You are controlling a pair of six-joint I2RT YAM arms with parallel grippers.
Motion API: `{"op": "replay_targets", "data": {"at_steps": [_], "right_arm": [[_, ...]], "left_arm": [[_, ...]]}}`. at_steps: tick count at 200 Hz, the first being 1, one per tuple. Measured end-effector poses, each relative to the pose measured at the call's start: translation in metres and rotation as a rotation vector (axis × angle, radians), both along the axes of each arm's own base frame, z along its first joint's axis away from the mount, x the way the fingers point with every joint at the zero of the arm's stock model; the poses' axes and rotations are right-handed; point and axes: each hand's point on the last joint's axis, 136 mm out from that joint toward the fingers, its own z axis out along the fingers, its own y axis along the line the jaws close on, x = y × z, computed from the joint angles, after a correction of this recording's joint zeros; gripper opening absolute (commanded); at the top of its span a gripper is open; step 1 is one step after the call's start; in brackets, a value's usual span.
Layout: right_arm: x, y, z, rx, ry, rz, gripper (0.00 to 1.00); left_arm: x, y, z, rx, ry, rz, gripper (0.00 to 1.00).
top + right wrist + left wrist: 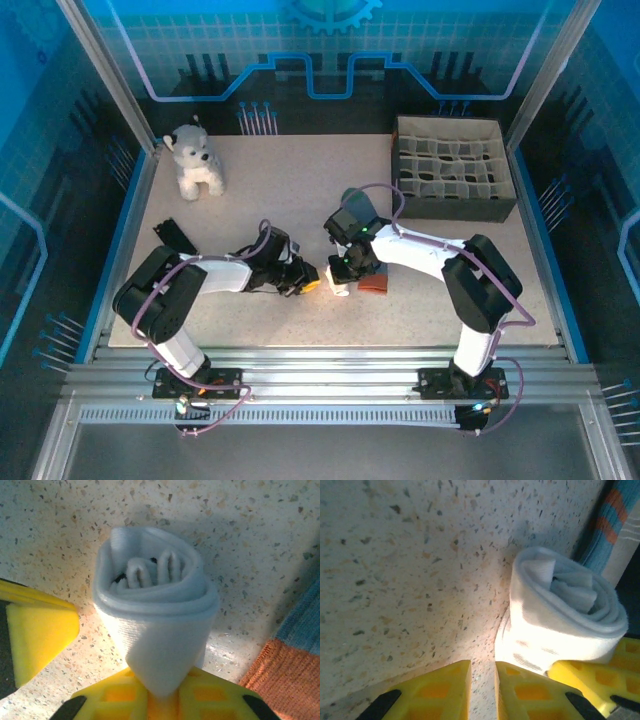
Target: Roll the socks
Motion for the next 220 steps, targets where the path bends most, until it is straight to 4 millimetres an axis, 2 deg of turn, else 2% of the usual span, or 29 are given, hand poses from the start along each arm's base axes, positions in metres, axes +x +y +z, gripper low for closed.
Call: {"op": "replay_targets", "data": {"at_steps": [23,75,117,186,220], "right_arm": [[-0.001,0.000,-0.001,0.005,0.005,-0.007,0.33],[-0.001,0.002,-0.003,0.016,0.006,-0.004,0.38],[-0.002,0.003,-0.007,0.015,0.016,-0.003,0.43],[-0.002,0.004,-0.011,0.001,0.039,-0.001,0.43],[-0.001,0.004,-0.017,-0.024,0.058,-0.004,0.43]], "left_arm": [[0.006,-0.011,0.001,-0.045,-0.013,0.018,0.18],[0.010,-0.028,-0.009,-0.100,-0.006,0.025,0.07],[0.010,-0.027,-0.009,-0.116,-0.009,0.035,0.04],[0.009,-0.027,-0.010,-0.109,-0.012,0.030,0.00],[0.002,-0.019,-0.011,-0.050,-0.016,0.014,0.00]]}}
